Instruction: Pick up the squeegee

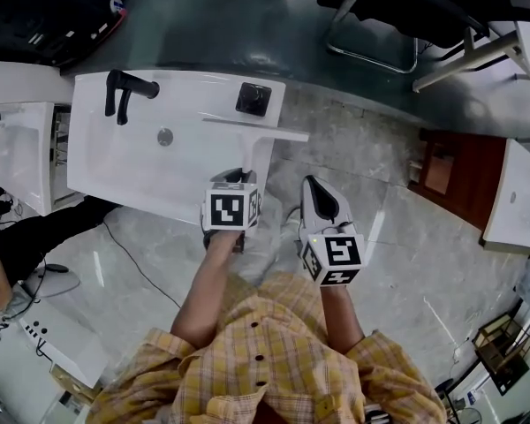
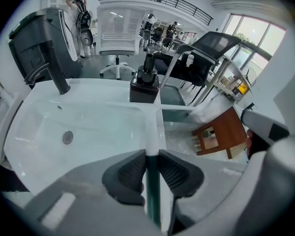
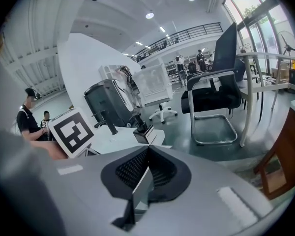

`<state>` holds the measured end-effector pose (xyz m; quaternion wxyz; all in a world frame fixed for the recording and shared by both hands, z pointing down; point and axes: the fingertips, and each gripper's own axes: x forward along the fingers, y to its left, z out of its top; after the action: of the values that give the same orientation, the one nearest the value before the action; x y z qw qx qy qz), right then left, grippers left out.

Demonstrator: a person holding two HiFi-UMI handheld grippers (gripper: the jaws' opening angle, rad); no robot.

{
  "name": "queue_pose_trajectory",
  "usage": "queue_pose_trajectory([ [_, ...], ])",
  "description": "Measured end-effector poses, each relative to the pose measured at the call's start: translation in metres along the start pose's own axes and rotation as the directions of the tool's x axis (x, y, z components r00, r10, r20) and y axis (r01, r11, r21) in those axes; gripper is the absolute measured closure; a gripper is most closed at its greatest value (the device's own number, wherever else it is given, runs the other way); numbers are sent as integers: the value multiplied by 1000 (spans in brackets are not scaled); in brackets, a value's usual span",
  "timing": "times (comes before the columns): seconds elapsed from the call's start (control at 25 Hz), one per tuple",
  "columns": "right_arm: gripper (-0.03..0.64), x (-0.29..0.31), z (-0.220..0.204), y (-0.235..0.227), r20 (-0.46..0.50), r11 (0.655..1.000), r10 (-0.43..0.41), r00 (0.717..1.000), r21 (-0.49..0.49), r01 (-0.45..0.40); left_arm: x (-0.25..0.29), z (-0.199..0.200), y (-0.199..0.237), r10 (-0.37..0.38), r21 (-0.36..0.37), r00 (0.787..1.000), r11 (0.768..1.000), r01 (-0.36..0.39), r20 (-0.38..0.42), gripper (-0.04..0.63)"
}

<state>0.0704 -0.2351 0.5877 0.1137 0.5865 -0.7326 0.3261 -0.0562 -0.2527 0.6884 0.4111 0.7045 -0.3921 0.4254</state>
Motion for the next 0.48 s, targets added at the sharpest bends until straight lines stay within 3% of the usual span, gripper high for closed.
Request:
queue_pose_trajectory([
  [0.48,618,-45,27,15,69,998,40,997,-52,-36,-58,7,-18,10,29,986,999,-15,166,506],
])
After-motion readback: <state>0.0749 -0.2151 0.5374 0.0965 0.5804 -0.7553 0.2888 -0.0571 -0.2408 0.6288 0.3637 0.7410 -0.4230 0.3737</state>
